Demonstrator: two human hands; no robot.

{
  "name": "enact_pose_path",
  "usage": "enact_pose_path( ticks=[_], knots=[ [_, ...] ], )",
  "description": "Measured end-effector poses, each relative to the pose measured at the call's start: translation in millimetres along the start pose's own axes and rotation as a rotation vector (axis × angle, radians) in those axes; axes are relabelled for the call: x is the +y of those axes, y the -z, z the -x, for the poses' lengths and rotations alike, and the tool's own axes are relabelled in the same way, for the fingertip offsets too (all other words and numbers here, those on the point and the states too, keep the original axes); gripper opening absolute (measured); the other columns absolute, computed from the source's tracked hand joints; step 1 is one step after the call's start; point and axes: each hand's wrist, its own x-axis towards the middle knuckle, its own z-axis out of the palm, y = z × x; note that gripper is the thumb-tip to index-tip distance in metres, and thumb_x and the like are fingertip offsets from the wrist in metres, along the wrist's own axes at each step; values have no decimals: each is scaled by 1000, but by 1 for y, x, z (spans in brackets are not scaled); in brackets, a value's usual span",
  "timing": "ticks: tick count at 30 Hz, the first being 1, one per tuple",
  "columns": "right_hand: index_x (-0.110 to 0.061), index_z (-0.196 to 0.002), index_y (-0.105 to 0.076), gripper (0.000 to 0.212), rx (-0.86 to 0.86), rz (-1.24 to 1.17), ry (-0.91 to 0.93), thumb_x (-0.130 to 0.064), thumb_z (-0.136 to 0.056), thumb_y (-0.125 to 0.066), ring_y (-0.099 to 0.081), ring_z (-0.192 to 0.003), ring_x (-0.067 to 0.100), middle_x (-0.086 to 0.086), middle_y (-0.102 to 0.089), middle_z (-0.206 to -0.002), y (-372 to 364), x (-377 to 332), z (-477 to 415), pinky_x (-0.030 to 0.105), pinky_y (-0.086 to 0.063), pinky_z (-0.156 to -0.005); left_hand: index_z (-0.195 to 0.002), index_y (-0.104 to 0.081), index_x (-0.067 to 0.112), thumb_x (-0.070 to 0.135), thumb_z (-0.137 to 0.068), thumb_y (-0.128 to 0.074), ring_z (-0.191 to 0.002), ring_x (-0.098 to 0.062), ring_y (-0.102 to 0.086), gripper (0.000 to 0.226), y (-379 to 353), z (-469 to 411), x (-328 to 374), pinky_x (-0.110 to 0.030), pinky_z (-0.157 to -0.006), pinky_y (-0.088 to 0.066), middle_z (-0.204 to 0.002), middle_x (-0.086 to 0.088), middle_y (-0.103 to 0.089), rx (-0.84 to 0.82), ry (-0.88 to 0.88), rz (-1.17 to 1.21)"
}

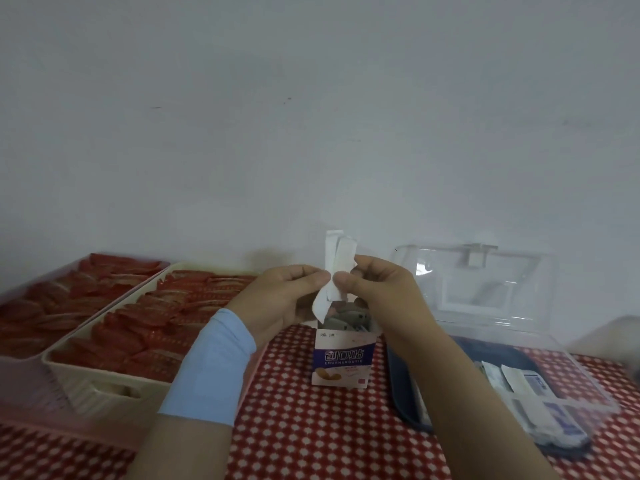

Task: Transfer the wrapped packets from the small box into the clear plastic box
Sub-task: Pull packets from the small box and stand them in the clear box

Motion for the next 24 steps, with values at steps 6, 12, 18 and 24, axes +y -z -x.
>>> enact_pose_path(
  ticks=[6, 12, 18, 24],
  knots=[
    [-24, -124, -66, 41, -16, 195, 56, -17, -85, -78, -72, -83, 8, -9, -73, -101, 4, -8, 1, 20, -56, -68, -119, -59, -16, 21, -88, -60, -92, -29, -70, 48, -10, 1, -2, -32, -73, -58, -106, -26, -69, -114, -52, 236],
    [-36, -128, -43, 65, 50, 512, 276, -31, -78, -84, -52, -117, -6, -27, -46, -133, 8, -7, 1, 18, -50, -88, -116, -66, -8, 26, -85, -65, -93, -31, -71, 46, -17, -1, -2, -37, -74, -59, -111, -25, -69, -75, -35, 243],
    [-30, -86, -54, 52, -153, 767, 393, -38, -55, -95, -35, -121, -25, -31, -39, -142, 6, -11, 7, -1, -34, -89, -116, -68, -2, 26, -91, -62, -91, -30, -72, 38, -18, 1, -1, -34, -69, -58, -106, -18, -71, -81, -61, 284],
    [-25, -74, -52, 46, -73, 902, 571, -41, -58, -92, -54, -99, -7, -24, -57, -110, 2, -16, 7, 17, -50, -81, -100, -73, 9, 33, -82, -74, -81, -26, -61, 30, -20, 1, 0, -35, -64, -51, -91, -11, -68, -104, -82, 193]
  ],
)
